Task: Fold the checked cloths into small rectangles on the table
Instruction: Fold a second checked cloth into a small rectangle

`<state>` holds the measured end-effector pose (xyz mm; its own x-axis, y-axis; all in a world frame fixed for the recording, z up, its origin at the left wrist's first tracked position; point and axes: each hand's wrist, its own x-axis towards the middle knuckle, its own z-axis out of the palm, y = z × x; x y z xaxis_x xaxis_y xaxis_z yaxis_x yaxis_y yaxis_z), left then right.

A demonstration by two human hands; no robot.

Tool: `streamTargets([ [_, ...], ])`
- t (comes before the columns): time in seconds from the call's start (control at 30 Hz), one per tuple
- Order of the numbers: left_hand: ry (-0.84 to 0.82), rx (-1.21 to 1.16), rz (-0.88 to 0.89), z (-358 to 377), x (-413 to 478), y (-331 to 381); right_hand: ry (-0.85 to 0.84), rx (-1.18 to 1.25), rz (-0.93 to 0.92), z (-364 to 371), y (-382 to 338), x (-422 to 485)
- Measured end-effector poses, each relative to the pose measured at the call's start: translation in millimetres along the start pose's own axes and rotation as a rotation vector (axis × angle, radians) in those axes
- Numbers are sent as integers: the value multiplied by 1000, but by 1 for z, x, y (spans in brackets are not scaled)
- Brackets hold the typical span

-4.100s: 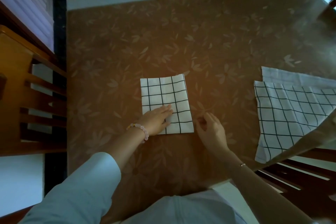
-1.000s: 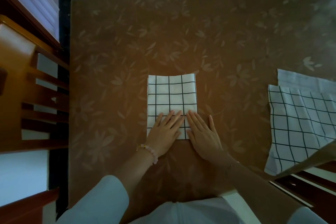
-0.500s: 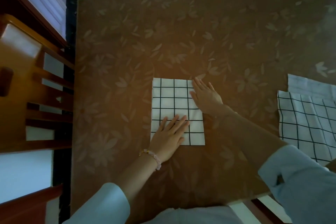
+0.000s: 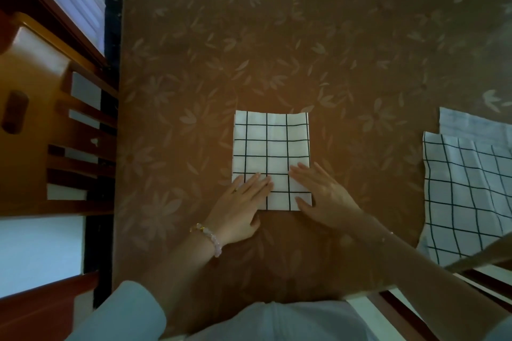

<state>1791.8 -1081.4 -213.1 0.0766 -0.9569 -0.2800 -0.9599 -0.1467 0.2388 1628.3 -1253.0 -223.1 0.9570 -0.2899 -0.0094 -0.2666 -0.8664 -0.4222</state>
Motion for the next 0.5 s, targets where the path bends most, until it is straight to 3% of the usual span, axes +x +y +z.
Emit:
streamTargets([
  [0.23,125,40,-35,3,-6,-9,-212,-109,-15,11,2,-18],
  [0.37,233,-91,-112,6,-8,-17,-206,-86,-24,9,4,-18],
  [0.5,209,-330,-238,-5,-11,-16,-94,-7,-7,9,8,-17],
])
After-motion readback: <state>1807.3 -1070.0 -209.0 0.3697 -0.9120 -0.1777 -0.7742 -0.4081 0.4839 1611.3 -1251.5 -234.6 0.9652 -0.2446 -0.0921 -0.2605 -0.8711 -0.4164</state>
